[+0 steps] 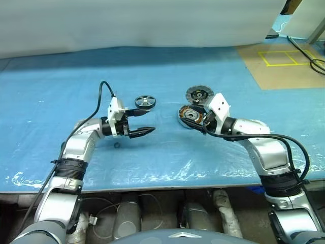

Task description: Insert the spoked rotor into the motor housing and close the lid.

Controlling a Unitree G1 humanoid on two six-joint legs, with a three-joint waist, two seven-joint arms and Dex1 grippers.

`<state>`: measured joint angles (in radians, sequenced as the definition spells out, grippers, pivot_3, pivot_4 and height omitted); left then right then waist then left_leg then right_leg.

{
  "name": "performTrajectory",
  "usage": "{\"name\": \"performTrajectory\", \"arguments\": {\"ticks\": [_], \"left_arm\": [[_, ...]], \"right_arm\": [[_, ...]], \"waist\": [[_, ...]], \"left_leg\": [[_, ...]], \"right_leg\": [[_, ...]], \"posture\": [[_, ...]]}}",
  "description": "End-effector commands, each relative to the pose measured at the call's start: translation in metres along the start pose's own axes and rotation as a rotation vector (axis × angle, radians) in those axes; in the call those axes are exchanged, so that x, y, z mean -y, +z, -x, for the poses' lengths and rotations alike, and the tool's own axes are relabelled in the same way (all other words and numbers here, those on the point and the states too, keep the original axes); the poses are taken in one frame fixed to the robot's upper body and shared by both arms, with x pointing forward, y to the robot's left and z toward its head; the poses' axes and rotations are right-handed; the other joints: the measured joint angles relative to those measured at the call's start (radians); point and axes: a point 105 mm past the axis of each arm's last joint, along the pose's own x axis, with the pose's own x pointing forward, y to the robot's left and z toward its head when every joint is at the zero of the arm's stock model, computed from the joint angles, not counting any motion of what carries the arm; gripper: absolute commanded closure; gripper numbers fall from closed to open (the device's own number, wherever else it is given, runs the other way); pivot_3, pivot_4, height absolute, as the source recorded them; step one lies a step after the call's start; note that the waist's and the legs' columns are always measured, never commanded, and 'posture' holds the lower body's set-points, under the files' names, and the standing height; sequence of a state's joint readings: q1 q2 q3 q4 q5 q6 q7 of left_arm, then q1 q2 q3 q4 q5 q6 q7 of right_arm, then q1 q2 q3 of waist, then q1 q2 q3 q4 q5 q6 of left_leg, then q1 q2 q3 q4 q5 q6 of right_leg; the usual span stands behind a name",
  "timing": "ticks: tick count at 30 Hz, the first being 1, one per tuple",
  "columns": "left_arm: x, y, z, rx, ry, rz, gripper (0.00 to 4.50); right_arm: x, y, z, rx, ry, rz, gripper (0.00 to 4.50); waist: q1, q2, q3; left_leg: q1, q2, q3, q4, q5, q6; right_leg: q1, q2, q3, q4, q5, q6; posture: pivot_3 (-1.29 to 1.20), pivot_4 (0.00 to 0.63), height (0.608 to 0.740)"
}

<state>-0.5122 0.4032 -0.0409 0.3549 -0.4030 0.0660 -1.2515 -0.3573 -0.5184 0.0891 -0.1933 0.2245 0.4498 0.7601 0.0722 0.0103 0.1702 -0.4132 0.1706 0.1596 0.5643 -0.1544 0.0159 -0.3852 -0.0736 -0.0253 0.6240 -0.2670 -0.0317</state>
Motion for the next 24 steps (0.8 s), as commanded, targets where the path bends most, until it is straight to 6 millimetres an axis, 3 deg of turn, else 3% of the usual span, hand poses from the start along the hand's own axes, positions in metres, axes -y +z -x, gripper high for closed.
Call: {"name": "performTrajectory", "arguments": {"ticks": [1,8,13,24], "left_arm": [[-0.0053,0.0049,0.0035,0.01,0.027,-0.043,0.42],[-0.0136,0.0097,0.0128,0.026,0.078,-0.048,0.42],[-0.0048,0.0093,0.0113,0.022,0.041,-0.038,0.42],[-0.006,0.0097,0.0106,0.016,0.064,-0.055,0.42]], "right_arm": [[-0.0087,0.0045,0.001,0.037,0.021,0.03,1.48],[-0.0036,0.0016,0.0045,0.026,-0.004,0.036,1.48],[-0.0032,0.0054,0.0059,0.039,0.001,0.044,1.48],[-0.0019,0.0065,0.0069,0.032,-0.003,0.051,1.48]], "waist": [[0.0,0.0,0.0],[-0.001,0.0,0.0],[-0.001,0.0,0.0],[-0.001,0.0,0.0]], "left_leg": [[0.0,0.0,0.0,0.0,0.0,0.0],[0.0,0.0,0.0,0.0,0.0,0.0],[0.0,0.0,0.0,0.0,0.0,0.0],[0.0,0.0,0.0,0.0,0.0,0.0]], "right_leg": [[0.0,0.0,0.0,0.0,0.0,0.0],[0.0,0.0,0.0,0.001,0.0,0.0],[0.0,0.0,0.0,0.0,0.0,0.0],[0.0,0.0,0.0,0.0,0.0,0.0]], "posture": [[0.0,0.15,0.74],[0.0,0.15,0.74],[0.0,0.15,0.74],[0.0,0.15,0.74]]}}
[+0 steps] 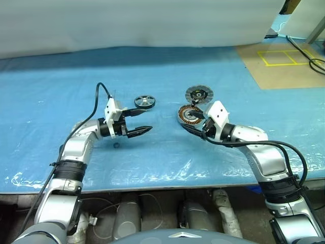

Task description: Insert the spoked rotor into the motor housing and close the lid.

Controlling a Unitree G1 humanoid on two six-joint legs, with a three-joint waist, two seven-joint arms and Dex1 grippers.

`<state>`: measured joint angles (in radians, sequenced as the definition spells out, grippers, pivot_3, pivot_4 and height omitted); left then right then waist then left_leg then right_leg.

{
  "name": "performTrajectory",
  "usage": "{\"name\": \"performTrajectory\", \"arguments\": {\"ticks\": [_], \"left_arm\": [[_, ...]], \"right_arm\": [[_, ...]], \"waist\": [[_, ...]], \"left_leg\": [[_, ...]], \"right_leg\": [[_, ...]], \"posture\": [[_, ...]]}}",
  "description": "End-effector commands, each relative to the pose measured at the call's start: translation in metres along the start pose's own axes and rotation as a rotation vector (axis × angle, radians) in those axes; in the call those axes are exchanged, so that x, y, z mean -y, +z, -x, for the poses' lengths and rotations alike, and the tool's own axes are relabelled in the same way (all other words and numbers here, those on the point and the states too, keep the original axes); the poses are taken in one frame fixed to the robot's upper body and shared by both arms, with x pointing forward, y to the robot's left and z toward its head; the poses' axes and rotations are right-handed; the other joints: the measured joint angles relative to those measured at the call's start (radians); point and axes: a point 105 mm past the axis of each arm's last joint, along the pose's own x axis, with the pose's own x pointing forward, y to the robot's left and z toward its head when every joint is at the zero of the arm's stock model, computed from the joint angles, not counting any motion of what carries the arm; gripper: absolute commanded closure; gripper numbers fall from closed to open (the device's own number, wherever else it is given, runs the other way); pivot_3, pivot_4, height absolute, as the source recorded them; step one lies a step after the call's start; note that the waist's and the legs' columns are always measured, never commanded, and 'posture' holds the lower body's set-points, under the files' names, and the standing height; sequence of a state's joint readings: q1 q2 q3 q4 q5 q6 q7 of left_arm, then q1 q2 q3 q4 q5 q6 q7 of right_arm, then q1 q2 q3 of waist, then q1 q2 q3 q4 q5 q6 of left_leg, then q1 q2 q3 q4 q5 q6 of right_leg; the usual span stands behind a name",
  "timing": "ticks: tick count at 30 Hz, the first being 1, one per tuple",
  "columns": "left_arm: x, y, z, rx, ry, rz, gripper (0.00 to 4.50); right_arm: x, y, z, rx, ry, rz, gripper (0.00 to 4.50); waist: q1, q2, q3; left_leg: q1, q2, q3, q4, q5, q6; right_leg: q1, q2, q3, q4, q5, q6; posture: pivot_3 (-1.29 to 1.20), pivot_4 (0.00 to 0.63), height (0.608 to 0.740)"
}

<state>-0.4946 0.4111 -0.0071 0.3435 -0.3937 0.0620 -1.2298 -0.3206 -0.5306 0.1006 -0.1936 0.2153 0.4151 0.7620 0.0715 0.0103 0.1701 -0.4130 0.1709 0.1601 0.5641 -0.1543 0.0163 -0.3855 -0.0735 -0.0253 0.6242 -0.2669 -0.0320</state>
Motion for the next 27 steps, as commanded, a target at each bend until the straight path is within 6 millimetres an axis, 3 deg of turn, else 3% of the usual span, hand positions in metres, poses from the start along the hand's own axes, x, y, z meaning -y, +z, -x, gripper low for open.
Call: {"name": "performTrajectory", "arguments": {"ticks": [1,10,16,20,23,27], "left_arm": [[-0.001,0.009,0.002,0.017,0.011,-0.044,0.42],[-0.001,0.011,0.001,0.014,0.004,-0.047,0.42],[0.0,0.011,-0.002,0.02,0.006,-0.051,0.42],[0.001,0.01,-0.003,0.019,-0.001,-0.049,0.42],[0.001,0.01,-0.005,0.022,0.003,-0.049,0.42],[0.002,0.008,-0.005,0.025,0.01,-0.048,0.42]], "right_arm": [[0.004,0.016,0.004,0.048,-0.014,0.042,1.48],[0.003,0.012,0.006,0.015,0.007,0.016,1.48],[0.018,0.02,0.008,0.017,-0.002,0.018,1.48],[0.027,0.017,0.008,-0.041,0.031,0.068,1.48],[0.036,0.001,0.005,-0.186,0.082,0.195,1.48],[0.044,0.002,-0.001,-0.216,0.149,0.217,1.48]], "waist": [[0.0,0.0,0.0],[0.0,0.0,0.0],[-0.001,0.0,0.0],[0.0,0.0,0.0],[0.0,0.0,0.0],[0.0,0.0,0.0]], "left_leg": [[0.0,0.0,0.0,0.0,0.0,0.0],[0.0,0.0,0.0,0.0,0.0,0.0],[0.0,0.0,0.0,0.0,0.0,0.0],[0.0,0.0,0.001,0.0,0.0,0.0],[0.0,0.0,0.001,0.001,0.0,0.001],[0.0,0.0,0.001,0.001,0.001,0.001]], "right_leg": [[0.0,0.0,0.0,0.0,0.0,0.0],[0.0,0.0,0.0,0.0,0.0,0.0],[0.0,0.0,0.0,0.0,0.0,0.0],[0.0,0.0,0.0,0.0,0.0,0.0],[0.0,0.0,0.0,0.0,0.0,0.0],[0.0,0.0,0.0,0.0,0.0,0.0]], "posture": [[0.0,0.15,0.74],[0.0,0.15,0.74],[0.0,0.15,0.74],[0.0,0.15,0.74],[0.0,0.15,0.74],[0.0,0.15,0.74]]}}
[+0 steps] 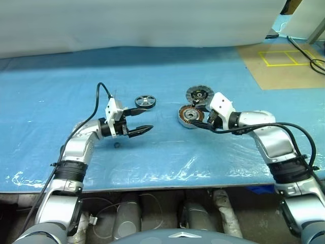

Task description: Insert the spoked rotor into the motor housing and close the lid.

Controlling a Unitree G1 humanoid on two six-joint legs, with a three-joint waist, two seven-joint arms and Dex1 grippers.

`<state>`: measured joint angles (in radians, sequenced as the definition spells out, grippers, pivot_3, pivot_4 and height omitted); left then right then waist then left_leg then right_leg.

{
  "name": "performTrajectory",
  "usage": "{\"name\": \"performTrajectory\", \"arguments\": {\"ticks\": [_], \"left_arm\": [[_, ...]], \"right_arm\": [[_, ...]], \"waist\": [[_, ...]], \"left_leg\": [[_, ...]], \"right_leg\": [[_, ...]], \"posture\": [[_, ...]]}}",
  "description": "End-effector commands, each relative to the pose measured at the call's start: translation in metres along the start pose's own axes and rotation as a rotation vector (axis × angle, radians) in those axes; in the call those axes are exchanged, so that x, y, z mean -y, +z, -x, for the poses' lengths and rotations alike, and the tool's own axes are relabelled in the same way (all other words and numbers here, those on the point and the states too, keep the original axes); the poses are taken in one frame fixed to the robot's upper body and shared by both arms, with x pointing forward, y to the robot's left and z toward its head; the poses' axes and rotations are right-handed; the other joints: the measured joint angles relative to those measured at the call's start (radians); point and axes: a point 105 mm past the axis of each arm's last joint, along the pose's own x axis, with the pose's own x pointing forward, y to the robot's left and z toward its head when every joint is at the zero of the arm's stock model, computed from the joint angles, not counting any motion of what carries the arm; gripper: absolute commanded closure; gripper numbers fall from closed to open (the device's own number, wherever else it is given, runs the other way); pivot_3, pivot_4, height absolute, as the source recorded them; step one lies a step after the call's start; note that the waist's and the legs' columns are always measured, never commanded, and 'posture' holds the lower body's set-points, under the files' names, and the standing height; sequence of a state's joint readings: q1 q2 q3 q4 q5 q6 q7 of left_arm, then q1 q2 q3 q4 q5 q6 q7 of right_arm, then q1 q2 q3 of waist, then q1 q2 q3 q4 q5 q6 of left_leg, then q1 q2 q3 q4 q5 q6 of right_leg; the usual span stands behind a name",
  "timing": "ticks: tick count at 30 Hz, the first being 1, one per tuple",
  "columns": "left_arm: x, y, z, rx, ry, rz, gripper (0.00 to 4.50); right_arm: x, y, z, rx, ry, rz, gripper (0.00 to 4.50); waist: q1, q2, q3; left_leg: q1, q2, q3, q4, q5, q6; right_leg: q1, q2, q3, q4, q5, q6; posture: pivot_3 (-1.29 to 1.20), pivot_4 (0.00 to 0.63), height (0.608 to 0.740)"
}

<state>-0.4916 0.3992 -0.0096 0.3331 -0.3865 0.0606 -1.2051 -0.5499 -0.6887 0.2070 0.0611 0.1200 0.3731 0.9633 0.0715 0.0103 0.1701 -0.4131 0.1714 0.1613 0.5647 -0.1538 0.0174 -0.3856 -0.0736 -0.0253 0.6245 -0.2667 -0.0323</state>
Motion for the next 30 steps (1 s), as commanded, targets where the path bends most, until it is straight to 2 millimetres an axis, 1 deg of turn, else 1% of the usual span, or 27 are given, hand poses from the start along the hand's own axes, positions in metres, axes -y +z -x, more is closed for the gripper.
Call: {"name": "performTrajectory", "arguments": {"ticks": [1,3,8,14,17,19,22,24,27,30], "left_arm": [[0.003,0.007,-0.001,0.021,-0.006,-0.042,0.42],[0.005,0.005,0.0,0.02,-0.005,-0.038,0.42],[0.007,0.001,0.002,0.005,0.0,-0.035,0.42],[0.006,-0.003,0.007,-0.004,0.021,-0.032,0.42],[0.009,-0.005,0.008,-0.007,0.021,-0.028,0.42],[0.01,-0.006,0.009,-0.008,0.022,-0.025,0.42],[0.011,-0.007,0.01,-0.011,0.025,-0.022,0.42],[0.012,-0.009,0.011,-0.017,0.023,-0.022,0.42],[0.012,-0.011,0.01,-0.022,0.02,-0.023,0.42],[0.011,-0.012,0.009,-0.026,0.02,-0.027,0.42]], "right_arm": [[0.014,0.008,-0.002,-0.008,0.014,0.077,1.48],[0.019,0.007,-0.005,-0.035,0.041,0.1,1.48],[0.024,-0.001,-0.011,-0.099,0.131,0.155,1.48],[0.022,0.009,-0.019,-0.081,0.21,0.178,1.48],[0.022,0.009,-0.022,-0.09,0.229,0.188,1.48],[0.022,0.013,-0.021,-0.077,0.245,0.168,1.48],[0.022,0.021,-0.017,-0.049,0.269,0.125,1.48],[0.024,0.022,-0.013,-0.049,0.275,0.113,1.48],[0.026,0.012,-0.014,-0.093,0.258,0.122,1.48],[0.022,-0.001,-0.016,-0.134,0.269,0.115,1.48]], "waist": [[-0.003,0.0,0.0],[-0.003,0.0,0.0],[-0.001,0.0,0.0],[-0.001,0.0,0.0],[-0.001,0.0,0.0],[0.0,0.0,0.0],[-0.001,0.0,0.0],[-0.001,0.0,0.0],[-0.001,0.0,0.0],[0.0,0.0,0.0]], "left_leg": [[0.0,0.0,0.0,0.0,0.0,0.0],[-0.001,0.0,0.001,0.0,0.0,0.0],[-0.002,0.001,0.001,0.002,0.0,0.001],[-0.006,0.002,0.001,0.007,-0.001,0.003],[-0.007,0.002,0.001,0.01,-0.001,0.003],[-0.007,0.003,0.001,0.012,-0.001,0.003],[-0.007,0.004,0.003,0.012,0.0,0.005],[-0.007,0.004,0.004,0.013,0.0,0.005],[-0.007,0.004,0.004,0.013,0.0,0.006],[-0.007,0.004,0.004,0.013,0.0,0.006]], "right_leg": [[0.0,0.0,0.0,0.0,0.0,0.0],[-0.001,0.0,0.0,0.001,0.0,0.0],[-0.002,0.0,0.0,0.002,0.0,-0.001],[-0.004,0.0,-0.001,0.005,0.0,-0.001],[-0.007,0.0,0.0,0.011,-0.001,-0.003],[-0.008,0.0,0.0,0.016,-0.002,-0.004],[-0.008,0.0,-0.001,0.016,-0.002,-0.004],[-0.008,0.0,0.0,0.016,-0.002,-0.004],[-0.008,0.0,0.0,0.016,-0.002,-0.004],[-0.008,0.0,0.0,0.016,-0.002,-0.004]], "posture": [[0.0,0.15,0.74],[0.0,0.15,0.74],[0.0,0.15,0.74],[0.0,0.15,0.74],[0.0,0.15,0.74],[0.0,0.15,0.74],[0.0,0.15,0.74],[0.0,0.15,0.74],[0.0,0.15,0.74],[0.0,0.15,0.74]]}}
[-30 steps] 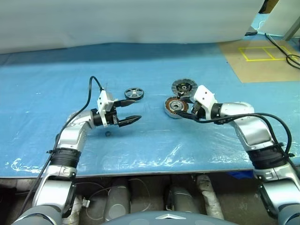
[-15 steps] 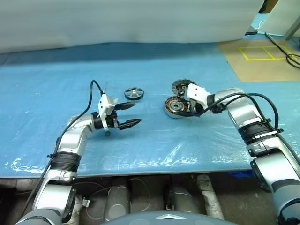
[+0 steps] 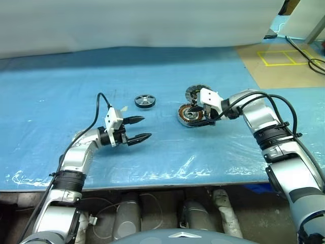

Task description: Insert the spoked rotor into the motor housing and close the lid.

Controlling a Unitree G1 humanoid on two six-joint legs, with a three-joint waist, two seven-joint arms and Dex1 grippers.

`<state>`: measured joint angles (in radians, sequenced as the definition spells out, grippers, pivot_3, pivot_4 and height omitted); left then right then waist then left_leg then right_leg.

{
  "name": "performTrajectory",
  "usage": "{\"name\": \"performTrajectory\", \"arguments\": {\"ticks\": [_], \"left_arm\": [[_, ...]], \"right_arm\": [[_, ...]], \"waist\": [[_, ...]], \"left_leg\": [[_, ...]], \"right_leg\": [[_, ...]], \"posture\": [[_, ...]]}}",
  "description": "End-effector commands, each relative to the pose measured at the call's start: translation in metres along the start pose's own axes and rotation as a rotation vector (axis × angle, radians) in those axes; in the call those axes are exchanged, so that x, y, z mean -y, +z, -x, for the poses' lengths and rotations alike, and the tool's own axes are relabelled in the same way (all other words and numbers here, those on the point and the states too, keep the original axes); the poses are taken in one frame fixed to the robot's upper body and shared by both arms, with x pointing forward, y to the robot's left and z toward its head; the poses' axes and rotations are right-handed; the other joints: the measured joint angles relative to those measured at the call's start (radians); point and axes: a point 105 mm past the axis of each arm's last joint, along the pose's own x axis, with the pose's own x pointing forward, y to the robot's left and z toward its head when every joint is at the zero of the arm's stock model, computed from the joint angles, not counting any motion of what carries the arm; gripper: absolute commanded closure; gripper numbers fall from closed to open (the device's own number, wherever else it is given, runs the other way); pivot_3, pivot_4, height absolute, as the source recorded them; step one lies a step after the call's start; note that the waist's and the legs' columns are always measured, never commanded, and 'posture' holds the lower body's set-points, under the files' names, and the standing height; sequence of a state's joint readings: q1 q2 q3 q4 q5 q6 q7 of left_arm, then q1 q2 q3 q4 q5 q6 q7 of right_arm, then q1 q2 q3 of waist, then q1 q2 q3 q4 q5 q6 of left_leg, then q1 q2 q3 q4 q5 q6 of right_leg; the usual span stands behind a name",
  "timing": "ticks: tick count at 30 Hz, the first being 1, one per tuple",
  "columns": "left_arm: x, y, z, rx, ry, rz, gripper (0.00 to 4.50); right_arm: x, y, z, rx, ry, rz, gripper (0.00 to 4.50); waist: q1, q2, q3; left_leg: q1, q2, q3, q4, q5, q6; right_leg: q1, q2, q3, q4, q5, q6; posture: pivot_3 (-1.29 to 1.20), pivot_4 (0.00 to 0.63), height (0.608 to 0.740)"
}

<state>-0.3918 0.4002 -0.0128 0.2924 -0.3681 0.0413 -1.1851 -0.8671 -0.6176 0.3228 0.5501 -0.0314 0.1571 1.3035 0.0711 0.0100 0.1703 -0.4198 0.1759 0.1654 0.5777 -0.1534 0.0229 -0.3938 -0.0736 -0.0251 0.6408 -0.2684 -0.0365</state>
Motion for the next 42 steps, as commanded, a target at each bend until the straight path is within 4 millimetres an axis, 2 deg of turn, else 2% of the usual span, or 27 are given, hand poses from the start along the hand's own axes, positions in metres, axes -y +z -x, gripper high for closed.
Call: {"name": "performTrajectory", "arguments": {"ticks": [1,13,18,23,28,33,39,42], "left_arm": [[-0.002,0.01,-0.001,0.01,-0.009,-0.058,0.42],[-0.005,0.008,-0.004,0.003,-0.016,-0.07,0.42],[-0.003,0.008,-0.005,0.004,-0.016,-0.076,0.42],[-0.001,0.01,-0.006,0.013,-0.016,-0.081,0.38],[-0.005,0.019,-0.01,0.045,-0.001,-0.072,0.38],[-0.006,0.02,-0.01,0.047,0.003,-0.077,0.38],[0.0,0.021,0.0,0.059,-0.007,-0.04,0.38],[0.0,0.019,0.008,0.029,0.004,-0.044,0.38]], "right_arm": [[0.002,-0.003,0.003,-0.02,-0.013,0.02,1.48],[0.009,-0.016,-0.009,-0.073,-0.066,0.042,1.48],[-0.006,-0.027,-0.016,-0.144,0.002,0.109,1.48],[-0.02,-0.032,-0.02,-0.224,0.081,0.272,2.6],[-0.02,-0.03,-0.023,-0.281,0.104,0.379,2.62],[-0.013,-0.007,-0.03,-0.232,0.079,0.417,2.62],[-0.026,0.04,-0.038,-0.092,0.141,0.481,2.62],[-0.035,0.058,-0.045,-0.039,0.179,0.498,2.62]], "waist": [[0.0,0.0,0.0],[-0.001,0.0,0.0],[-0.001,0.0,0.0],[-0.001,-0.001,-0.001],[-0.001,-0.002,-0.001],[-0.008,-0.003,-0.001],[-0.024,-0.004,0.0],[-0.029,-0.004,0.0]], "left_leg": [[0.0,0.0,0.0,0.0,0.0,0.0],[0.0,0.0,0.001,0.0,0.0,0.0],[0.0,0.0,0.001,0.0,0.0,0.0],[0.001,0.001,0.001,0.0,0.0,0.0],[0.005,0.001,0.001,0.0,-0.001,-0.001],[0.009,0.002,0.003,-0.001,-0.002,-0.003],[0.008,0.004,0.007,-0.003,-0.002,-0.003],[0.001,0.005,0.008,-0.004,0.0,0.0]], "right_leg": [[0.0,0.0,0.0,0.0,0.0,0.0],[-0.001,0.0,0.001,0.0,0.0,0.0],[0.0,0.0,0.001,0.0,0.0,0.0],[0.0,0.0,0.001,0.0,0.0,0.0],[0.004,0.0,0.001,-0.001,0.0,0.0],[0.006,0.0,0.002,-0.001,0.0,0.0],[0.003,0.0,0.003,-0.001,0.0,-0.001],[-0.006,0.001,0.003,0.0,-0.001,-0.001]], "posture": [[0.0,0.15,0.74],[0.0,0.15,0.74],[0.0,0.15,0.74],[0.0,0.15,0.74],[0.0,0.15,0.74],[0.0,0.15,0.74],[0.0,0.15,0.74],[0.0,0.15,0.74]]}}
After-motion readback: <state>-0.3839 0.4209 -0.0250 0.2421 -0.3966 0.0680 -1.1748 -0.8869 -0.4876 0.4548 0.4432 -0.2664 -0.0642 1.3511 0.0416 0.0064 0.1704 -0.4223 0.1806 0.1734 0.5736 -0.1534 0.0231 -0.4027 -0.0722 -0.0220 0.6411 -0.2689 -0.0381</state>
